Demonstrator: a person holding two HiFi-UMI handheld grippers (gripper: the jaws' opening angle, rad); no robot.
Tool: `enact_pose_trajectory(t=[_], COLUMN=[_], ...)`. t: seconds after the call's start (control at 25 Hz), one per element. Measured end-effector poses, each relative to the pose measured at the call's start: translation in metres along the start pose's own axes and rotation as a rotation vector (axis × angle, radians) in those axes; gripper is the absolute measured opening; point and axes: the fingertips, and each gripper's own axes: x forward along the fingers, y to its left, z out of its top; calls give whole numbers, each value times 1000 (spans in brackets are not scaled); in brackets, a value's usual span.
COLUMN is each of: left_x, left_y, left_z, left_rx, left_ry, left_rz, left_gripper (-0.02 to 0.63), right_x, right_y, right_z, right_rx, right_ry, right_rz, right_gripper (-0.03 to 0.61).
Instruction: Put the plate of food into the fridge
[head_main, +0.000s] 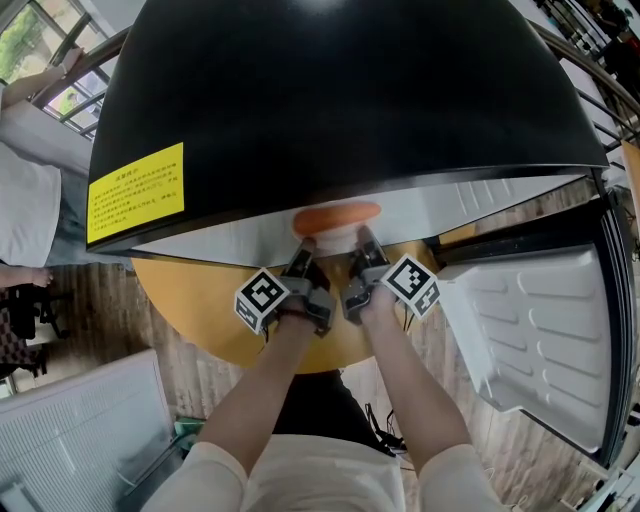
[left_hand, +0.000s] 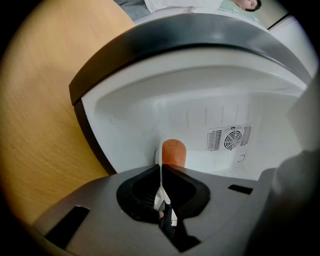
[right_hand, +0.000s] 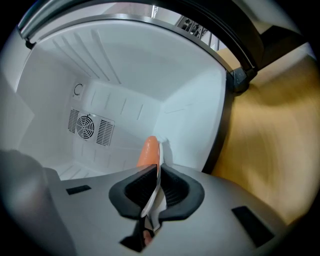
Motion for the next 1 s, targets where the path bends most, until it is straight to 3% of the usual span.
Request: enact_pose_trajectory(t=[0.48, 0.72, 1.0], left_x=[2, -1, -3], left_y=[-2, -2, -3], left_z=[1, -1, -3], left_rx=[44, 72, 101], left_ry=[7, 11, 30], left_rz=[32, 52, 66], left_gripper=[32, 36, 75], right_x=[1, -1, -7], right_y=[4, 7, 5], right_z=[-1, -4, -2], right_rx=[-74, -104, -130], right_ry=[1, 19, 23], right_rz=[-21, -25, -57], right_gripper=[38, 88, 97])
